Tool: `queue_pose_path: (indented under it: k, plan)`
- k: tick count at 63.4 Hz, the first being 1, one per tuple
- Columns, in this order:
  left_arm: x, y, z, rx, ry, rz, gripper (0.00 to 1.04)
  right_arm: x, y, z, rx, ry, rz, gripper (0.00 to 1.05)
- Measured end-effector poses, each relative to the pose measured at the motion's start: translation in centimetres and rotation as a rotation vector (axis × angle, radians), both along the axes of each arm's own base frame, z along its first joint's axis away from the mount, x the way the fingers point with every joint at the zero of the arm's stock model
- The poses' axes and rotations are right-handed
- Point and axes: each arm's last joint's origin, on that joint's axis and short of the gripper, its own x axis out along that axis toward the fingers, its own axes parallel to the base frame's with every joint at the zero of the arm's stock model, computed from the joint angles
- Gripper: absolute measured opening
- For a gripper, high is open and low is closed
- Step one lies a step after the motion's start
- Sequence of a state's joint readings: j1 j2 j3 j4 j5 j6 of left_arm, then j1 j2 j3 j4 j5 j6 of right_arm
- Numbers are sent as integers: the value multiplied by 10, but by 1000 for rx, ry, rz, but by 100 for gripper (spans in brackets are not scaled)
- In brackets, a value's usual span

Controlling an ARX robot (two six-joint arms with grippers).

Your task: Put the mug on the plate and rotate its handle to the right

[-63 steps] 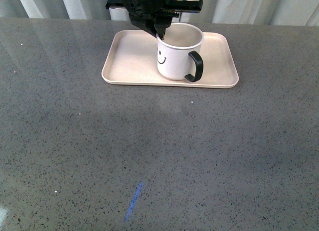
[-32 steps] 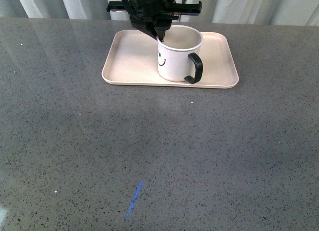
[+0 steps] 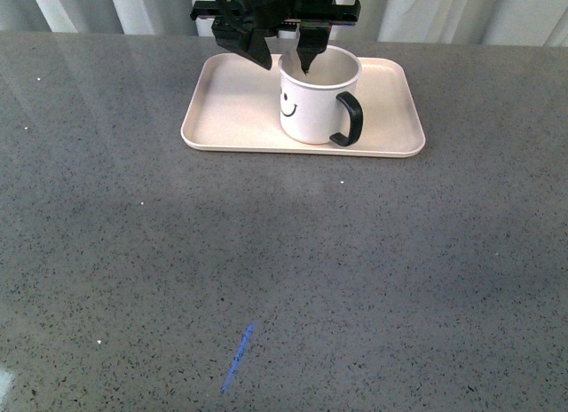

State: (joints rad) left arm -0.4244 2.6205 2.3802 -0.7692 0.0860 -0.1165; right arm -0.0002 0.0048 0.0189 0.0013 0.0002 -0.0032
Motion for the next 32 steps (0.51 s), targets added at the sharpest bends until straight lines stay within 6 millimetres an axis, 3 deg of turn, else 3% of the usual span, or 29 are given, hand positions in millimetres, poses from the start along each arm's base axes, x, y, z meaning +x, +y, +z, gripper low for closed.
queue_pose_path:
  k: [8,17,24,28,32]
  plan:
    - [-7,6,6,3,-16,-5,75,0,0,0,0,0,0,96]
    - [-21,20,31,8,-104,-5,97,0,0,0,0,0,0,96]
    - [-33,36,59,-46,-207,0,95,0,0,0,0,0,0,96]
    - [-42,49,81,-94,-349,26,94,0,0,0,0,0,0,96]
    - [-58,74,96,-32,-752,260,78,0,0,0,0,0,1,96]
